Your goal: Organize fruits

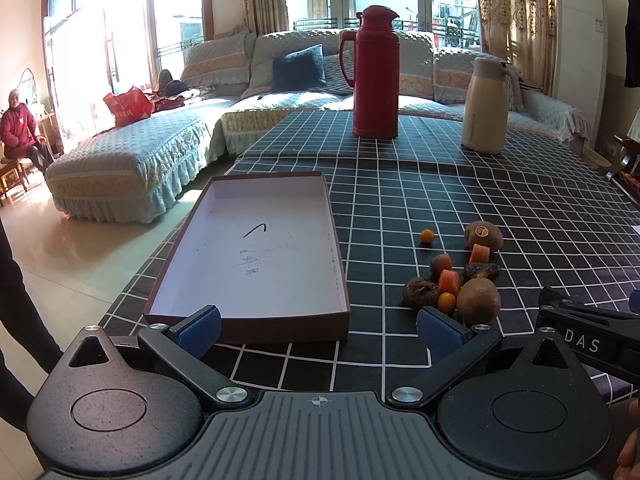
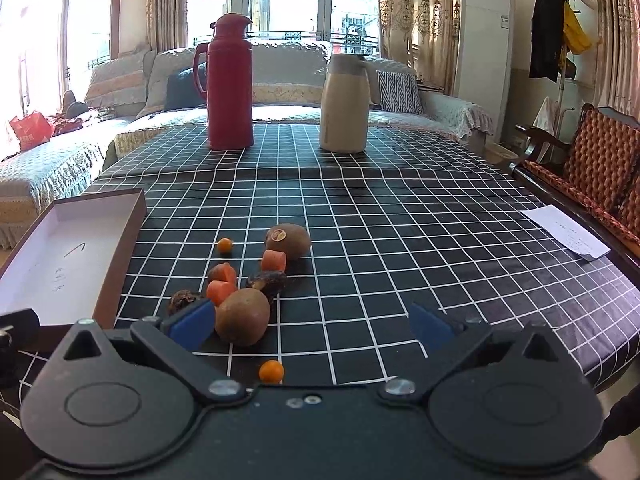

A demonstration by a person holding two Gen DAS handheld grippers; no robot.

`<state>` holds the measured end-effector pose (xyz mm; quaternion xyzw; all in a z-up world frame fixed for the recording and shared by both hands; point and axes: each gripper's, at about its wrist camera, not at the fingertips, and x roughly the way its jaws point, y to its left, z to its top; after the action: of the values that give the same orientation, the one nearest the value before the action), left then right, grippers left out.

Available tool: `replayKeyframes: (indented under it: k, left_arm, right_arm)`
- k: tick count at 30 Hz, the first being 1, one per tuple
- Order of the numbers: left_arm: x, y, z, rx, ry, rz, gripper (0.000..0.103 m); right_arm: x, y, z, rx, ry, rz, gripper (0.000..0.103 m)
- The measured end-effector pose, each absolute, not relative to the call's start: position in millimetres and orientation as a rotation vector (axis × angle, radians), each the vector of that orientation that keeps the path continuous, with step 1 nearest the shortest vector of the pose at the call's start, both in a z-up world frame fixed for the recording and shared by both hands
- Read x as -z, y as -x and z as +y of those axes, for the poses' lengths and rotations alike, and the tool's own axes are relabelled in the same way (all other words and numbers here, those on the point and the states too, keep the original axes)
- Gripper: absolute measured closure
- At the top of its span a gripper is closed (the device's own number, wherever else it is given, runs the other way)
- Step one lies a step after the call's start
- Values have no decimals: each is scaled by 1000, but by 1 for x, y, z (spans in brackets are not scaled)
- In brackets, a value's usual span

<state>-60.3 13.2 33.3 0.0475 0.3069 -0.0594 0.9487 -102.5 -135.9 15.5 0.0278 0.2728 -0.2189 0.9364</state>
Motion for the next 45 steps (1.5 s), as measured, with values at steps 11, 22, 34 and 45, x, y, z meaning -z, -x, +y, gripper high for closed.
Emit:
replayKeyframes:
  k: [11,22,34,45]
  left_arm:
    - [-33,60,13,120,-97,625,0]
    - [-32,60,13,120,-94,627,0]
    - [-32,59,13,121,-93,629,0]
    - [-28,55,11,127,-92,640,0]
  right_arm:
    - [-15,102,-138,443,-69,561,0]
    - [-15,103,-138,439,-76,562,0]
    - [-15,103,-138,432,-81,569,0]
    - [-14,104,-141,438,-86,567,0]
